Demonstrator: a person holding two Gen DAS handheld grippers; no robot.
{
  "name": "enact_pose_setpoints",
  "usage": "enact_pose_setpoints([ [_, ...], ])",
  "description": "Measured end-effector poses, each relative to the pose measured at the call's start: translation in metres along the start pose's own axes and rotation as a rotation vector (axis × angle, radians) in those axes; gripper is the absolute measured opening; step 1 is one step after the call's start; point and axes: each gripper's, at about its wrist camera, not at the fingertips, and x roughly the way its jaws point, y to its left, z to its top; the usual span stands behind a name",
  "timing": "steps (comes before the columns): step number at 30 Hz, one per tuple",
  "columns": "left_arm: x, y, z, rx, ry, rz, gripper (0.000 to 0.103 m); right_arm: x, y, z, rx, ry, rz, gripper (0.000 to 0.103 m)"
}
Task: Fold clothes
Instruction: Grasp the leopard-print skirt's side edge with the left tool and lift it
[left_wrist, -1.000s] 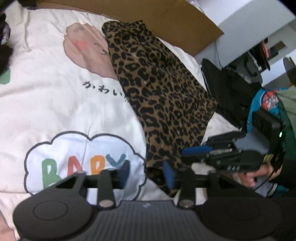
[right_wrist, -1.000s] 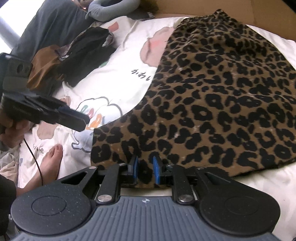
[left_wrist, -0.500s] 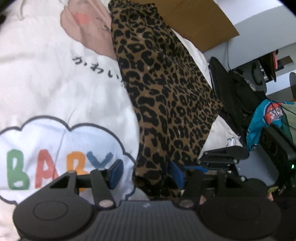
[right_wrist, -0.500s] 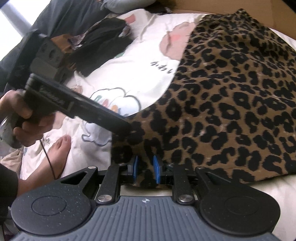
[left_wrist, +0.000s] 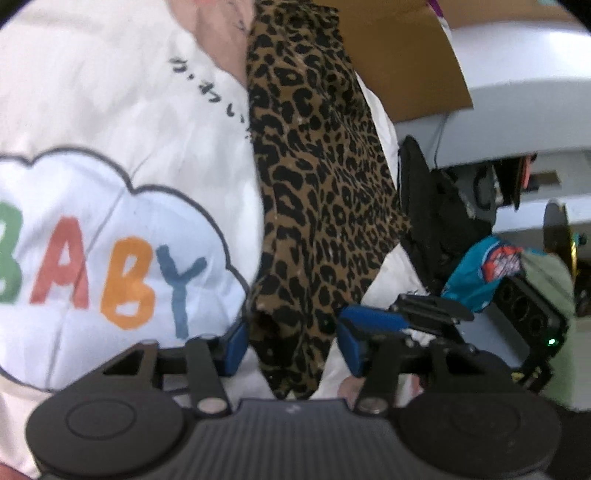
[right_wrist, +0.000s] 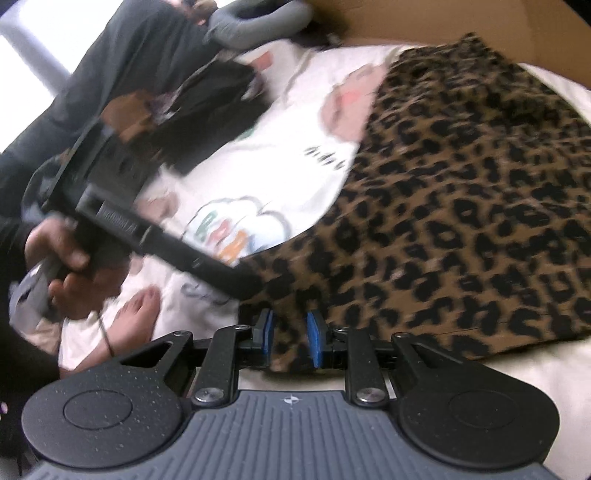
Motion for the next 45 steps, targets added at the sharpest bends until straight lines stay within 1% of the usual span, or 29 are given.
enact_pose_setpoints([
  [3,0.002,0.011,-0.001,-0.083,-0.027,-0.043,0.043,-0.005,-0.015,0.002,0.035,-0.016,-0.060,0.021],
  [4,0.002,0.013,0.000,-0.096,-0.038,-0.046,0.036,-0.006,-0.021,0.002,0.049,-0.019,-0.079,0.021],
  [5,0.002,0.014,0.001,-0.107,-0.050,-0.048,0.026,-0.006,-0.026,0.002,0.065,-0.022,-0.091,0.021],
  [6,0.002,0.016,0.002,-0.117,-0.062,-0.051,0.024,-0.006,-0.029,0.001,0.080,-0.024,-0.101,0.021],
  [9,0.002,0.021,0.005,-0.150,-0.097,-0.057,0.023,-0.010,-0.038,-0.003,0.111,-0.030,-0.123,0.021],
  [12,0.006,0.016,0.004,-0.125,-0.062,-0.062,0.024,-0.011,-0.041,-0.006,0.124,-0.033,-0.127,0.021],
  [14,0.008,0.015,0.002,-0.116,-0.043,-0.060,0.030,-0.012,-0.043,-0.008,0.132,-0.036,-0.130,0.021],
  [16,0.012,0.015,-0.002,-0.113,-0.025,-0.059,0.030,-0.014,-0.044,-0.009,0.140,-0.039,-0.133,0.021],
  [18,0.016,0.014,-0.008,-0.106,-0.016,-0.046,0.023,-0.016,-0.046,-0.011,0.146,-0.042,-0.139,0.021],
  [19,0.018,0.015,-0.011,-0.113,-0.012,-0.048,0.010,-0.017,-0.047,-0.011,0.150,-0.043,-0.142,0.021],
  [20,0.019,0.015,-0.014,-0.121,-0.008,-0.052,0.006,-0.019,-0.048,-0.011,0.153,-0.045,-0.146,0.021],
  [21,0.020,0.016,-0.016,-0.128,-0.004,-0.055,0.006,-0.020,-0.050,-0.011,0.156,-0.047,-0.149,0.021],
  [24,0.015,0.015,-0.019,-0.111,-0.008,-0.046,0.007,-0.026,-0.053,-0.012,0.168,-0.062,-0.162,0.021],
  [25,0.015,0.016,-0.019,-0.114,-0.002,-0.041,0.010,-0.029,-0.056,-0.011,0.176,-0.069,-0.167,0.021],
  [26,0.015,0.017,-0.018,-0.118,0.004,-0.037,0.016,-0.032,-0.058,-0.011,0.185,-0.075,-0.174,0.021],
  [27,0.016,0.017,-0.019,-0.124,0.006,-0.043,0.018,-0.035,-0.061,-0.011,0.194,-0.081,-0.181,0.021],
  [28,0.018,0.018,-0.019,-0.129,0.008,-0.048,0.023,-0.037,-0.064,-0.011,0.206,-0.087,-0.189,0.021],
  [29,0.019,0.019,-0.020,-0.134,0.010,-0.052,0.024,-0.041,-0.068,-0.011,0.220,-0.094,-0.198,0.022],
  [32,0.023,0.017,-0.023,-0.129,0.025,-0.059,0.022,-0.052,-0.081,-0.013,0.268,-0.125,-0.228,0.024],
  [33,0.024,0.017,-0.025,-0.129,0.032,-0.063,0.020,-0.056,-0.085,-0.014,0.287,-0.136,-0.237,0.025],
  [34,0.023,0.017,-0.025,-0.129,0.033,-0.064,0.009,-0.061,-0.091,-0.015,0.316,-0.150,-0.243,0.028],
  [35,0.022,0.017,-0.025,-0.129,0.033,-0.064,0.009,-0.065,-0.097,-0.016,0.346,-0.165,-0.248,0.030],
  [36,0.021,0.017,-0.025,-0.129,0.033,-0.064,0.009,-0.069,-0.102,-0.018,0.379,-0.183,-0.252,0.035],
  [37,0.019,0.017,-0.024,-0.128,0.031,-0.065,0.008,-0.075,-0.108,-0.020,0.412,-0.206,-0.260,0.044],
  [38,0.016,0.017,-0.024,-0.128,0.028,-0.067,0.008,-0.080,-0.113,-0.022,0.437,-0.225,-0.268,0.047],
  [41,0.010,0.013,-0.021,-0.129,0.019,-0.071,0.008,-0.090,-0.129,-0.027,0.518,-0.272,-0.293,0.047],
  [45,0.003,0.010,-0.017,-0.126,0.012,-0.064,0.007,-0.099,-0.155,-0.037,0.672,-0.348,-0.289,0.047],
])
